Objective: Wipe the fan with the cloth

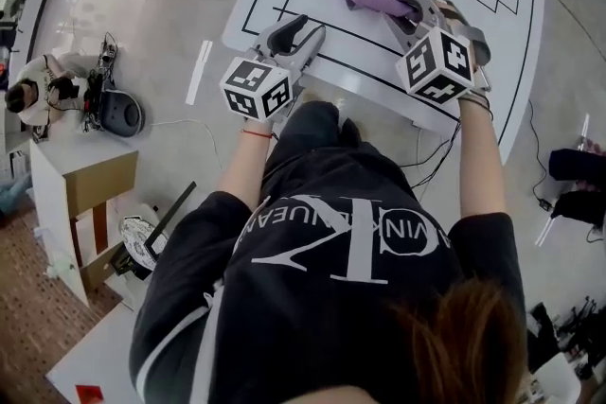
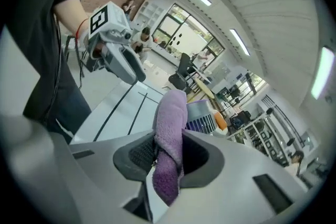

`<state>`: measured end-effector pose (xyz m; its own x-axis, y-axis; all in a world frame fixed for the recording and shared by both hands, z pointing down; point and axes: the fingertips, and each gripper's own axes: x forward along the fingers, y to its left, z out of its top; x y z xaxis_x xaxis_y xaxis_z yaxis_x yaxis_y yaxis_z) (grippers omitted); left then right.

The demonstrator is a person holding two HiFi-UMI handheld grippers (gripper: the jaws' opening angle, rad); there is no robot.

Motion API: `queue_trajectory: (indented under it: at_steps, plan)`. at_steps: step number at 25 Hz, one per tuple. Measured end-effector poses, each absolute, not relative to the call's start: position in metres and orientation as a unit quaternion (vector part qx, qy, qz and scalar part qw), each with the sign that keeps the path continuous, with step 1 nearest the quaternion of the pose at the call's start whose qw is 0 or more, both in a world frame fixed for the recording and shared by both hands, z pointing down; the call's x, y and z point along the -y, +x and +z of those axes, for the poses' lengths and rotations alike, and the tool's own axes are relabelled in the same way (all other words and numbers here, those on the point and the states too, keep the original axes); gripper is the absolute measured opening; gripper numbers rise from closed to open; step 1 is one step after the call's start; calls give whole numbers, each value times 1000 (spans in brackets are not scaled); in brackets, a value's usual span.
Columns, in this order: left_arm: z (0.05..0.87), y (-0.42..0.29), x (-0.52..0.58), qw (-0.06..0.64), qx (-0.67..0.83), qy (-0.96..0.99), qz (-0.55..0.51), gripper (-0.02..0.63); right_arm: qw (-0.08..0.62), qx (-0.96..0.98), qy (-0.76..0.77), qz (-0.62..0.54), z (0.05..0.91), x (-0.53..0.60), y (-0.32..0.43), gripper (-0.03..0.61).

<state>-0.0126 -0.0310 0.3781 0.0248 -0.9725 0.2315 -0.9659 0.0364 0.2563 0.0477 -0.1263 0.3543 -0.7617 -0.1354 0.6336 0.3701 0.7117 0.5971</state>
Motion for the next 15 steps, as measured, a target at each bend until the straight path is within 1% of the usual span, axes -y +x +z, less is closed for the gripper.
queue_trajectory:
  at_steps: [4,9,15]
  plan:
    - [371,-47,33,167,698,696,-6,158,297,924,-10,-240,339,109,42,103]
    - [383,-86,51,181,669,721,1,158,238,969,47,-53,333,93,19,103]
    - [397,-143,82,183,613,768,26,158,235,957,150,81,364,92,-24,104]
